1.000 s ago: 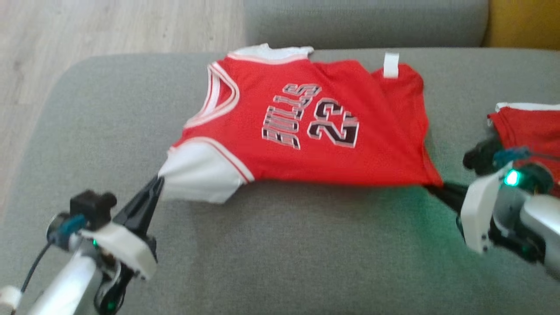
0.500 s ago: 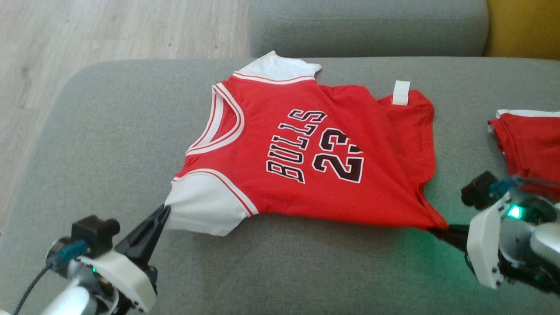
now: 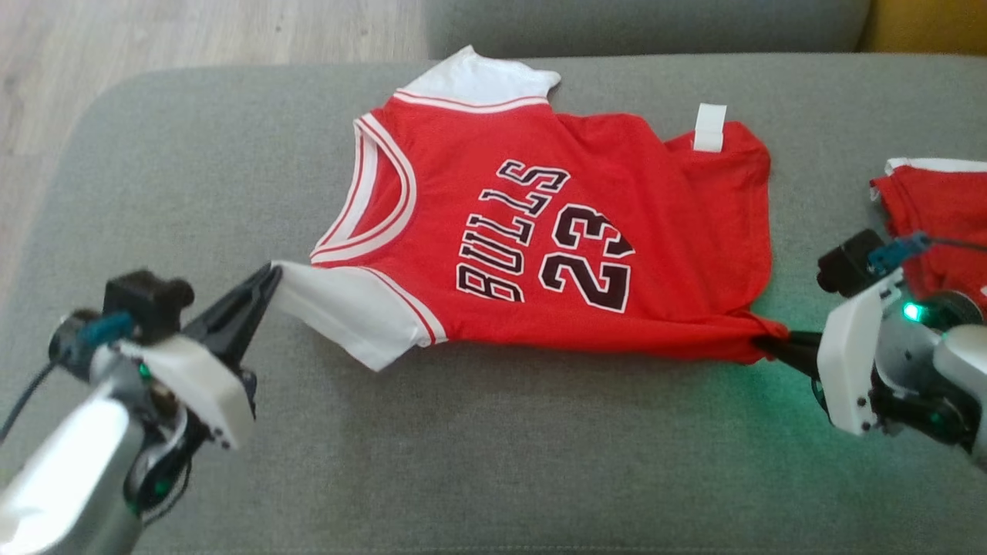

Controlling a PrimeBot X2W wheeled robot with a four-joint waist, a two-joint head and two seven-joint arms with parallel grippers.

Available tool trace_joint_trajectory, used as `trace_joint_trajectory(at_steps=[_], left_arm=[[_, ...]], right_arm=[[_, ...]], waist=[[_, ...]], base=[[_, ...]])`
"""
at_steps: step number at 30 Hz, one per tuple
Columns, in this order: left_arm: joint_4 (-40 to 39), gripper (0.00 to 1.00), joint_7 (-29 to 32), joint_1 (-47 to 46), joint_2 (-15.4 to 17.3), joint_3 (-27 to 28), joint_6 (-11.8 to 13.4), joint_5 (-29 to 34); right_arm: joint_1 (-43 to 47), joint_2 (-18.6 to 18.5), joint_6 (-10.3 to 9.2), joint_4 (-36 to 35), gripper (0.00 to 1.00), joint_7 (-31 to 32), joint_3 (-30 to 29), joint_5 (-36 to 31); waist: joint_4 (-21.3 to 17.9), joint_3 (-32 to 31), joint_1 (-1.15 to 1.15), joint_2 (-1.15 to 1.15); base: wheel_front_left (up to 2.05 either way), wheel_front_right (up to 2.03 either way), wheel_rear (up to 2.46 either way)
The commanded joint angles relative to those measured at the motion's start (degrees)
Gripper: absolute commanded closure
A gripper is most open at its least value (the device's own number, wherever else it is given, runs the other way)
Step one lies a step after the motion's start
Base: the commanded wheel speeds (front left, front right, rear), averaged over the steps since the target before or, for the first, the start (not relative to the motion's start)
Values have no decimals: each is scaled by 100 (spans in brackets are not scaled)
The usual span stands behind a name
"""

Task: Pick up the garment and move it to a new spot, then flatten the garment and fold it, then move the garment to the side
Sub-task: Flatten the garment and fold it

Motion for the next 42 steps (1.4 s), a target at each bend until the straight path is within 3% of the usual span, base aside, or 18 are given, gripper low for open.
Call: trace_joint_trajectory(at_steps=[1,17,28,29,30,31,42], left_arm=[[-83,100,8,-431,225,249,-34,-9],[1540,100,303,-2492,-19,-552,-130,-194],[2712,100,65,-3426,-212,-1006,-131,-338],[2813,58,61,-3476,-254,-1061,-131,-342],[2902,15,31,-3524,-296,-1109,-131,-343],[2990,0,-10,-3567,-336,-1148,-131,-344],[3620,0,-1020,-3650,-693,-952,-18,-486]], right_arm=[[-125,-97,-4,-39,100,11,-118,40],[-926,412,-4,588,100,487,-118,226],[-1397,604,-4,838,100,409,-65,142],[-1417,628,-4,845,94,375,-58,122],[-1429,647,-4,863,18,322,-54,110],[-1437,670,-4,893,0,285,-50,109],[-1445,716,-4,1147,0,-597,-348,306]], waist=[[-8,68,-1,0],[-310,740,-1,0],[-437,1133,-1,0],[-441,1153,-1,0],[-442,1166,-1,0],[-445,1174,-1,0],[-437,944,-1,0]], base=[[0,0,0],[0,0,0],[0,0,0],[0,0,0],[0,0,0],[0,0,0],[0,0,0]])
